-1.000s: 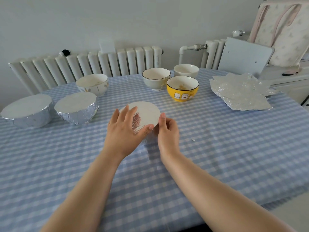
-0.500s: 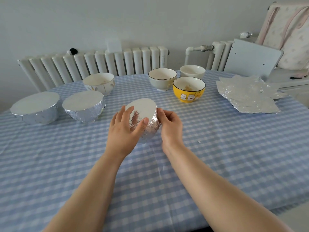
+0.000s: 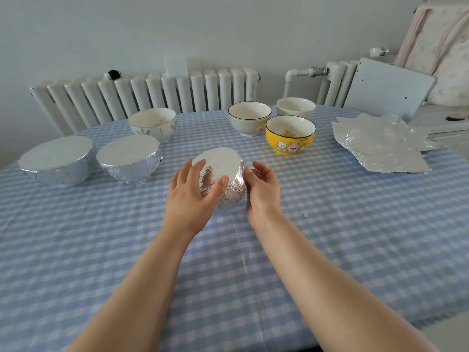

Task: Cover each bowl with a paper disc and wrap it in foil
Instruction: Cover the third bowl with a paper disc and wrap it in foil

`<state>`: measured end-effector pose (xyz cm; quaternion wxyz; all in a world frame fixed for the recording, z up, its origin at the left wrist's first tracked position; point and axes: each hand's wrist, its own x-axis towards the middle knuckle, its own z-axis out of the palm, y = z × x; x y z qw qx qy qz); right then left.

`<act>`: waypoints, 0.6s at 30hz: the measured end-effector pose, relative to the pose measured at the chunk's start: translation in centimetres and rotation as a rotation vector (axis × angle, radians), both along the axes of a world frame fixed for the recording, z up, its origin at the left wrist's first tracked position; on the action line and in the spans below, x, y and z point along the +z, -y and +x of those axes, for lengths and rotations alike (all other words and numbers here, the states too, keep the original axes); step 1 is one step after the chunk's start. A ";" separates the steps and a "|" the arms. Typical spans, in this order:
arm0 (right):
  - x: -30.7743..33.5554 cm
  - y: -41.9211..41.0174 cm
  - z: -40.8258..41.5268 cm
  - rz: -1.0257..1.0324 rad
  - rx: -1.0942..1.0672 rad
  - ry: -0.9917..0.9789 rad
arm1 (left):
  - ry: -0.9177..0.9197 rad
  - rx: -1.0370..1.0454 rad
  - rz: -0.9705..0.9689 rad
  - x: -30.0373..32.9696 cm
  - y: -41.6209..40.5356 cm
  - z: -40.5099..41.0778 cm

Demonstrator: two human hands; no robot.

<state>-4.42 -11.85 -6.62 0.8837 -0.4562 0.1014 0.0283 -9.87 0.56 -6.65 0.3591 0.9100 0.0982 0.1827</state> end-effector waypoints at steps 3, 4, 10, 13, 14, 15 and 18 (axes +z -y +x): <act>-0.4 0.1 0.3 0.057 -0.002 -0.024 | -0.001 -0.001 0.017 0.0 0.2 0.0; -0.5 0.1 0.5 0.069 -0.004 -0.028 | -0.001 0.000 0.023 0.0 0.3 0.0; -1.0 0.4 0.8 0.125 0.007 -0.052 | -0.007 0.017 0.045 0.1 0.5 0.0; -1.0 0.5 1.1 0.150 0.027 -0.064 | -0.011 0.020 0.038 0.1 0.5 0.0; -1.0 0.5 1.1 0.158 0.037 -0.067 | -0.013 0.020 0.040 0.1 0.5 0.0; -1.0 0.6 1.1 0.162 0.050 -0.069 | -0.014 0.020 0.044 0.2 0.6 0.0; -1.2 0.7 1.0 0.144 0.092 -0.079 | -0.007 0.026 0.051 0.2 0.7 -0.1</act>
